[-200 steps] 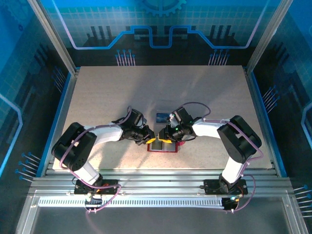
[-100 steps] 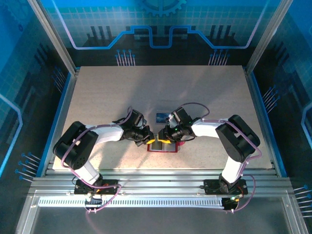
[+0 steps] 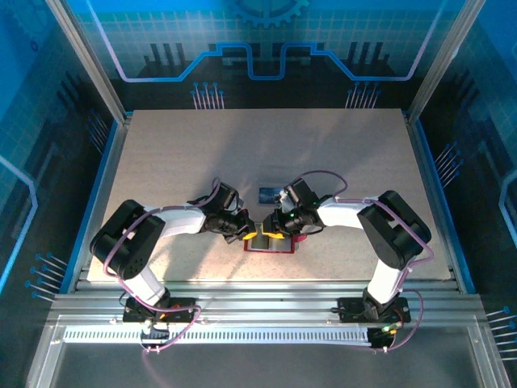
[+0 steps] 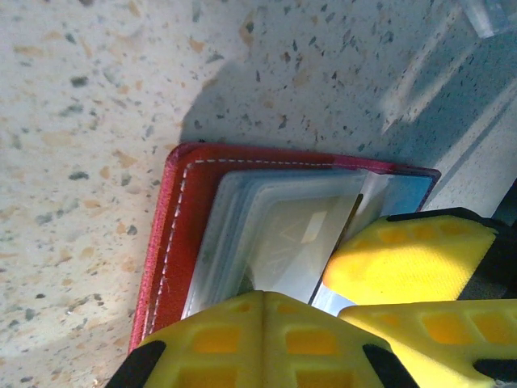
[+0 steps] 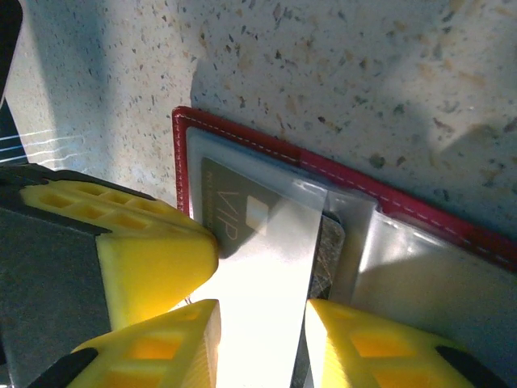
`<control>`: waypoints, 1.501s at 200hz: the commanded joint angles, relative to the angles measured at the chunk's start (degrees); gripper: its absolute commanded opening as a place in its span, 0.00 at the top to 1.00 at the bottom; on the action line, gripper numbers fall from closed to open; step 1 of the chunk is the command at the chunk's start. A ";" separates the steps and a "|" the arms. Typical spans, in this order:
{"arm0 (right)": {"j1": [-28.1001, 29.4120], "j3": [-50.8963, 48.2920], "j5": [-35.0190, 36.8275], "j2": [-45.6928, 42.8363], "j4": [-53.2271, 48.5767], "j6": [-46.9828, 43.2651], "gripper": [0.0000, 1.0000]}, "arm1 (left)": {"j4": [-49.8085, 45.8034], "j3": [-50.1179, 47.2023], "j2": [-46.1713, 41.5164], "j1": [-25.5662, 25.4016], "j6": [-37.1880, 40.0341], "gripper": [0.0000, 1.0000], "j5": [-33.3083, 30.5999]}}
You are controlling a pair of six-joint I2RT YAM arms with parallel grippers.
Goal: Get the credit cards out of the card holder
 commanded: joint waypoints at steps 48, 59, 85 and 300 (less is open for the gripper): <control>0.27 0.96 2.98 -2.01 -6.88 -2.74 0.65 | -1.03 -0.30 0.73 0.32 1.76 0.96 0.68; 0.19 1.05 3.05 -2.19 -7.09 -2.79 0.65 | -0.84 -0.30 0.82 0.33 1.66 0.96 0.75; 0.18 1.29 2.80 -2.89 -6.92 -2.75 0.65 | -0.64 -0.09 0.76 0.32 1.52 0.96 1.02; 0.17 -2.57 2.38 -4.54 -4.48 -0.78 0.66 | -6.71 3.87 2.05 -1.35 4.77 1.00 0.08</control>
